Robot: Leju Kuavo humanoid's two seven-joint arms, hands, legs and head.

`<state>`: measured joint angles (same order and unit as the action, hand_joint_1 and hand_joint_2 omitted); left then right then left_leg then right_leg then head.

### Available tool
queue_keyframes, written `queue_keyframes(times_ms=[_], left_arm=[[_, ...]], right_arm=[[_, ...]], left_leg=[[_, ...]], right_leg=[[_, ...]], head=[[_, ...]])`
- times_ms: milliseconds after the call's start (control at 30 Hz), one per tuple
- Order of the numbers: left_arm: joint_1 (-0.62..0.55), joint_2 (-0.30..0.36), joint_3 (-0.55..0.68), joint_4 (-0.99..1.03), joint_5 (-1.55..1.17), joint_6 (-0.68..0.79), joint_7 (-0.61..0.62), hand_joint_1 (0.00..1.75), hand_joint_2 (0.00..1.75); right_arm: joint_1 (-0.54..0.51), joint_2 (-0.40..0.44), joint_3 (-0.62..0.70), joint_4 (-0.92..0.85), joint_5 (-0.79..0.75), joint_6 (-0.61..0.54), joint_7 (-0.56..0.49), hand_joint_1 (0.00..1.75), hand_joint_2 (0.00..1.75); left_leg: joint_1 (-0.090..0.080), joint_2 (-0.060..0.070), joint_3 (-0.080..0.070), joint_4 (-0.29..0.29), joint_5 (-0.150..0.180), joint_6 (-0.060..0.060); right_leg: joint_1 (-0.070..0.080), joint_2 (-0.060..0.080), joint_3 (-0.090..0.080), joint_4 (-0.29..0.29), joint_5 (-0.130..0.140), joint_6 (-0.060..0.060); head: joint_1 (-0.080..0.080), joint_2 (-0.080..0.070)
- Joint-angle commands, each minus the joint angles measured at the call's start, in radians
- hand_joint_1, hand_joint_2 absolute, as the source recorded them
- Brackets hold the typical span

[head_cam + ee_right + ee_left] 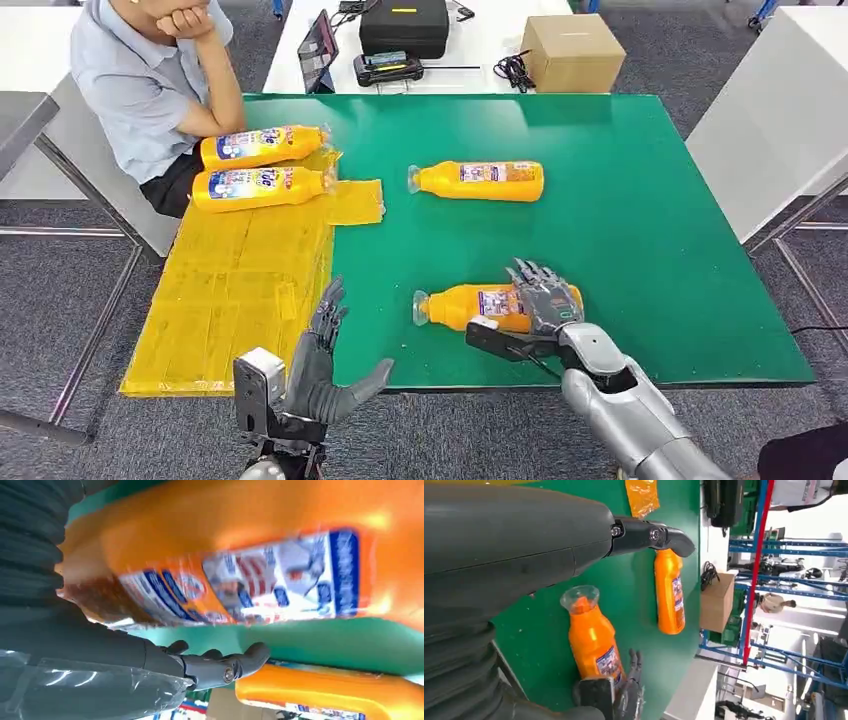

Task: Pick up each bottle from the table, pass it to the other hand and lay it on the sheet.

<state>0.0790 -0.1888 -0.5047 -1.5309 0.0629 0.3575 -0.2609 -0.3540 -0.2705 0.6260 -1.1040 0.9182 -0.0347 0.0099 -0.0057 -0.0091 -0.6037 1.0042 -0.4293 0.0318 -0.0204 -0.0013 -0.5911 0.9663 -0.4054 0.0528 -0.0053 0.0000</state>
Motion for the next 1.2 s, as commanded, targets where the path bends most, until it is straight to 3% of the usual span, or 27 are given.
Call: queue_keyframes(times_ms=[33, 533, 600, 633, 667, 700, 733, 1000, 1200], left_arm=[[-0.006, 0.028, -0.006, 0.018, -0.005, 0.006, 0.015, 0.0, 1.75], [-0.028, 0.035, -0.018, 0.05, 0.0, -0.007, 0.016, 0.0, 1.75], [-0.041, 0.038, -0.024, 0.069, 0.007, -0.015, 0.016, 0.0, 1.75], [-0.045, 0.036, -0.024, 0.077, 0.008, -0.016, 0.015, 0.0, 1.75], [-0.048, 0.036, -0.026, 0.084, 0.011, -0.018, 0.013, 0.0, 1.75], [-0.05, 0.036, -0.026, 0.088, 0.012, -0.019, 0.012, 0.0, 1.75], [-0.051, 0.036, -0.028, 0.09, 0.014, -0.02, 0.011, 0.0, 1.75], [-0.051, 0.038, -0.027, 0.082, 0.016, -0.019, 0.01, 0.0, 1.75], [-0.068, 0.036, -0.03, 0.11, 0.042, -0.033, -0.014, 0.0, 1.75]], right_arm=[[-0.082, -0.037, 0.075, 0.057, -0.001, 0.04, 0.02, 0.0, 1.75], [-0.112, -0.05, 0.071, 0.172, -0.137, 0.139, -0.023, 0.0, 1.75], [-0.125, -0.092, 0.09, 0.211, -0.184, 0.197, -0.025, 0.0, 1.75], [-0.127, -0.101, 0.092, 0.234, -0.185, 0.196, -0.026, 0.07, 1.75], [-0.126, -0.105, 0.088, 0.266, -0.197, 0.194, -0.034, 0.94, 1.75], [-0.125, -0.106, 0.088, 0.279, -0.198, 0.187, -0.04, 1.48, 1.75], [-0.127, -0.105, 0.087, 0.296, -0.203, 0.177, -0.048, 1.75, 1.75], [-0.128, -0.087, 0.076, 0.293, -0.215, 0.151, -0.056, 1.75, 1.75], [-0.073, -0.092, -0.03, 0.232, -0.409, 0.18, -0.197, 1.75, 1.75]], left_leg=[[0.001, 0.003, 0.005, 0.0, -0.002, -0.002], [0.001, 0.001, 0.005, -0.001, -0.001, -0.002], [0.001, 0.0, 0.005, -0.001, -0.001, -0.002], [0.0, -0.002, 0.004, -0.001, 0.0, -0.001], [0.001, -0.002, 0.005, -0.001, 0.0, -0.001], [0.001, -0.002, 0.007, -0.001, -0.001, -0.002], [0.001, -0.002, 0.007, -0.001, 0.0, -0.001], [0.001, -0.002, 0.011, -0.001, 0.0, -0.002], [0.001, -0.003, 0.013, -0.001, 0.0, -0.002]], right_leg=[[0.001, 0.002, 0.004, 0.0, -0.001, -0.003], [0.001, 0.0, 0.005, -0.001, -0.001, -0.002], [0.001, 0.0, 0.005, -0.001, -0.001, -0.002], [0.0, -0.002, 0.004, -0.001, -0.001, -0.001], [0.001, -0.002, 0.006, -0.002, -0.001, -0.002], [0.002, -0.002, 0.008, -0.002, -0.001, -0.002], [0.001, -0.003, 0.007, -0.002, -0.001, -0.002], [0.001, -0.002, 0.012, -0.003, 0.0, -0.002], [0.001, -0.004, 0.014, -0.003, -0.001, -0.002]], head=[[0.0, 0.0], [0.0, 0.0], [0.0, 0.0], [0.0, 0.0], [0.0, 0.0], [0.0, 0.0], [0.0, 0.0], [0.0, 0.0], [0.0, 0.0]])
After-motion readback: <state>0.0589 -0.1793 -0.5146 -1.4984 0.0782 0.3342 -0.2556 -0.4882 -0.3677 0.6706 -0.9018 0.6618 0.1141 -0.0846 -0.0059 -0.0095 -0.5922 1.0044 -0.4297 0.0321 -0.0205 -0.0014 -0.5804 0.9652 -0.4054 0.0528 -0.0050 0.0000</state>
